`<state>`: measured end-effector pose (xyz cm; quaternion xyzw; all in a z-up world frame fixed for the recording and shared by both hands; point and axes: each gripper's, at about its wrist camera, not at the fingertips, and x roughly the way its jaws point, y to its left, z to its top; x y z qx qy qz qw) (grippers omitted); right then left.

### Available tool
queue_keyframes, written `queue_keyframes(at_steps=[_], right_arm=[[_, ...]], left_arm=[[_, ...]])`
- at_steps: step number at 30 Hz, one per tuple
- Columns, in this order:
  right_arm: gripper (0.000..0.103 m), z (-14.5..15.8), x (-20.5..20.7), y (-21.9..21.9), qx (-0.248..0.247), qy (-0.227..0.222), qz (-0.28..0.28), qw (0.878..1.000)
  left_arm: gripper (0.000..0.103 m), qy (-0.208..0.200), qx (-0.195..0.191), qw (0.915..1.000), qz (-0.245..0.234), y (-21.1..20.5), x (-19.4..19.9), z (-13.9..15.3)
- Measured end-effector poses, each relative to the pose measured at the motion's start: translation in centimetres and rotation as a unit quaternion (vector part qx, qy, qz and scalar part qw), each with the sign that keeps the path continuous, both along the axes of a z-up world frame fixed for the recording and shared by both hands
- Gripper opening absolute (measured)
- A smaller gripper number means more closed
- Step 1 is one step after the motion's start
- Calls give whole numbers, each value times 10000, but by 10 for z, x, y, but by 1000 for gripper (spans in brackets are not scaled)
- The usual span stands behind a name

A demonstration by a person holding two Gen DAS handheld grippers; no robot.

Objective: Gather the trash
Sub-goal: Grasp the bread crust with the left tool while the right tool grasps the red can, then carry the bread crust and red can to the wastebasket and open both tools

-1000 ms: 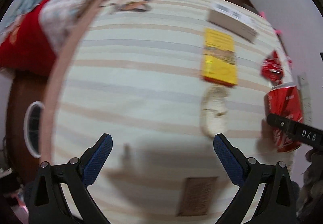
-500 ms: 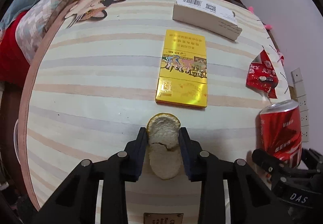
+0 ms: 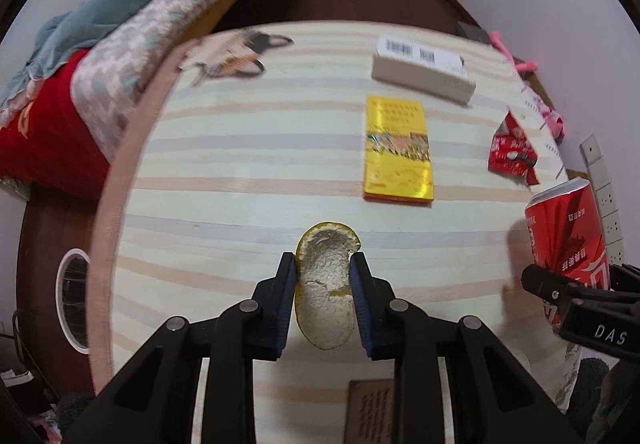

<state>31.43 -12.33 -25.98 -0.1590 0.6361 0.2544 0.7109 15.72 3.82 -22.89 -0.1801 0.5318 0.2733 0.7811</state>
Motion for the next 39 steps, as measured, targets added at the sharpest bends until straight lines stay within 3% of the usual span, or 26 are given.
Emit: queue_keyframes(at_steps=[11, 17, 22, 27, 31, 35, 39], right_arm=[[83, 88, -56, 30, 856, -260, 405, 9952], [83, 132, -104, 82, 1291, -323, 908, 9869], [83, 155, -162, 151, 1647, -161, 1486, 9749], [83, 157, -231, 234, 1788, 134, 2154, 9599], [83, 135, -287, 301, 1668, 407, 2653, 9488], [83, 94, -344, 373, 1343, 664, 3122, 9381], [83, 40, -391, 440, 938, 916, 3461, 9290]], left_arm=[[23, -1017, 251, 9939, 340, 42, -75, 104], [23, -1414, 511, 9856, 779, 84, -141, 152], [23, -1505, 695, 9779, 1276, 133, -208, 171], [23, -1418, 701, 9688, 1909, 189, -278, 162], [23, -1204, 485, 9619, 2405, 232, -328, 134], [23, -915, -55, 9516, 2932, 283, -379, 85], [23, -789, -719, 9326, 3448, 331, -425, 32]])
